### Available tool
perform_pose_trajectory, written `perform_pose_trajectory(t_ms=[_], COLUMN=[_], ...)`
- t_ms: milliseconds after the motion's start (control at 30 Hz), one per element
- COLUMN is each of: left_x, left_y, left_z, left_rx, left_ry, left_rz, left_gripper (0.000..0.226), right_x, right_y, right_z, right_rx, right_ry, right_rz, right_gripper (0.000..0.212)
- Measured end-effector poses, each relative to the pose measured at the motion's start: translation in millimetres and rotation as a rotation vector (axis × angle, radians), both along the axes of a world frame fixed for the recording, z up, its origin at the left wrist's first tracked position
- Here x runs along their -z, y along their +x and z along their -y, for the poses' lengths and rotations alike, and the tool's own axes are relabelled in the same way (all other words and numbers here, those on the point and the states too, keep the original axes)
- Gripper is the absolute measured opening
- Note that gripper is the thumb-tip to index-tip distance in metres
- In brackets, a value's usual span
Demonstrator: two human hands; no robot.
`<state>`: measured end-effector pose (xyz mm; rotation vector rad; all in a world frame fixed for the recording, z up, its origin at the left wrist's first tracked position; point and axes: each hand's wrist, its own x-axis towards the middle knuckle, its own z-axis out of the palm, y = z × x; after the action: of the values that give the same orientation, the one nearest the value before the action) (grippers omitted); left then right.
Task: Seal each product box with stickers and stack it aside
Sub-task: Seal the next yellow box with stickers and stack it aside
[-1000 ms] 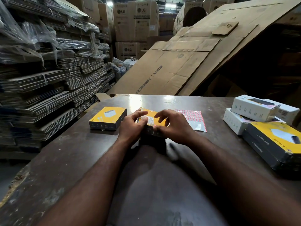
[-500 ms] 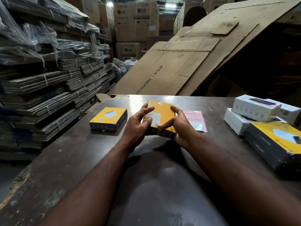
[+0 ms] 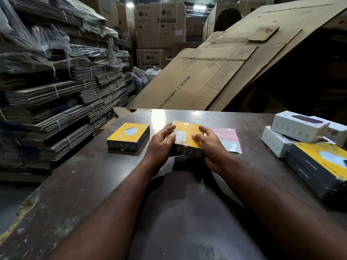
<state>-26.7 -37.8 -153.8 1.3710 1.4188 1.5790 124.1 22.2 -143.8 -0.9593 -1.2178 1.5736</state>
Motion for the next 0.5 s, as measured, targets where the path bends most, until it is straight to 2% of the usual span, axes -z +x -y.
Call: perform_pose_trajectory(t_ms=[67,133,200,333,400,500], left_x=[0,-1,-3,0,-1,-2], left_y=[0,-1,-4,-12,-11,-8], left_z=[0,1,3,0,1,4], left_rx=[-0.044,-0.134,-0.236,-0.268,-0.231,-0.171], left_ry=[0.000,0.009,0.005,-0.028,-0.047,-0.069], left_rz=[-0.013,0.016,0.035,0.044,0.013,-0.071], left_gripper=[0.036,0.035,0.036,0.036,0.048,0.084], right_x=[3,6,7,10,10,8], right_y=[-1,-1,-1,-2,-3,0], right_z=[-1,-2,-2,9,12,9], right_rx=[0.034,0.040,0.017,-0.065,-0.064,-0.071], right_ry=[0.026,0.080,0.223,0.528,0.572,0.437], right_rz=[-0.005,0.052,0.142,0.344,0.413,0.264], right_gripper=[0.052,0.059,0.063,0.049,0.048,0.026])
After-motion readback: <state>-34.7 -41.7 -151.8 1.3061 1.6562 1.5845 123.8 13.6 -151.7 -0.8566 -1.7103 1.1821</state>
